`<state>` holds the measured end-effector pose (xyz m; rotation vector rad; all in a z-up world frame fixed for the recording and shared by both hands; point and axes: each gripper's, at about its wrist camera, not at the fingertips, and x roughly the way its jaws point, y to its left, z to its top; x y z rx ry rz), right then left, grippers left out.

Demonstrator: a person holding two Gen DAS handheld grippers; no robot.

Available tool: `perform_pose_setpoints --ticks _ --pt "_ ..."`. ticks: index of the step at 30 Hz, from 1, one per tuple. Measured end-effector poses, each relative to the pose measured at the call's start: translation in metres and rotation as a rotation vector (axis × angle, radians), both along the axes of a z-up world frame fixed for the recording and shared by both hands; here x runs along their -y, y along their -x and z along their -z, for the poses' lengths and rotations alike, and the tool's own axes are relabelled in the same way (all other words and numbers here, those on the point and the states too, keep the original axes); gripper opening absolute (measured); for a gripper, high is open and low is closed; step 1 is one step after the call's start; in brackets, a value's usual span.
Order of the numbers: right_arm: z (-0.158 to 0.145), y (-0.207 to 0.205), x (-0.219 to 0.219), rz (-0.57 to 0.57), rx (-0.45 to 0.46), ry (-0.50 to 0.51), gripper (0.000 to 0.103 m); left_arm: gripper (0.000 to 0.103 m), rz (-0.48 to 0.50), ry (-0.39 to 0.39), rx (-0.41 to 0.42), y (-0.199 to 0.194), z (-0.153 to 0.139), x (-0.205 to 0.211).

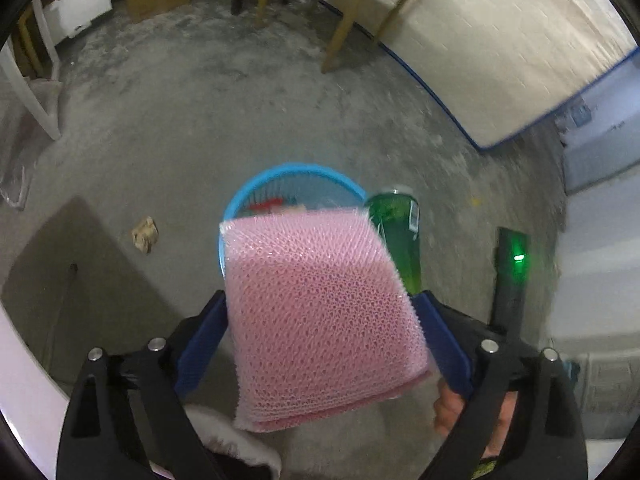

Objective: Collect trash
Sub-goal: 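Carry the pink sponge and green bottle over the blue wastebasket, then open both tools to drop the sponge and bottle into the wastebasket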

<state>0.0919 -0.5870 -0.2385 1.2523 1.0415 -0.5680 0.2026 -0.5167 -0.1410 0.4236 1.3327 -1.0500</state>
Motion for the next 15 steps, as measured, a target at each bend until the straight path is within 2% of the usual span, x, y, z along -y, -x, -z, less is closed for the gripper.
perform_pose_setpoints --ticks 4,7,10,15 --pt "0.026 -0.006 0.005 0.019 -0.042 -0.021 0.069 0.094 -0.001 0.014 -0.017 -0.003 0.012 0.011" --pt "0.026 -0.001 0.003 0.044 -0.030 -0.020 0.069 0.094 -0.003 0.020 -0.037 -0.009 0.014 0.003" --pt "0.014 0.008 -0.003 0.063 -0.007 -0.001 0.070 0.094 -0.007 0.050 -0.062 -0.014 0.007 -0.007" --pt "-0.003 0.015 -0.007 0.075 0.001 0.055 0.070 0.094 -0.019 0.138 -0.052 -0.019 -0.030 -0.030"
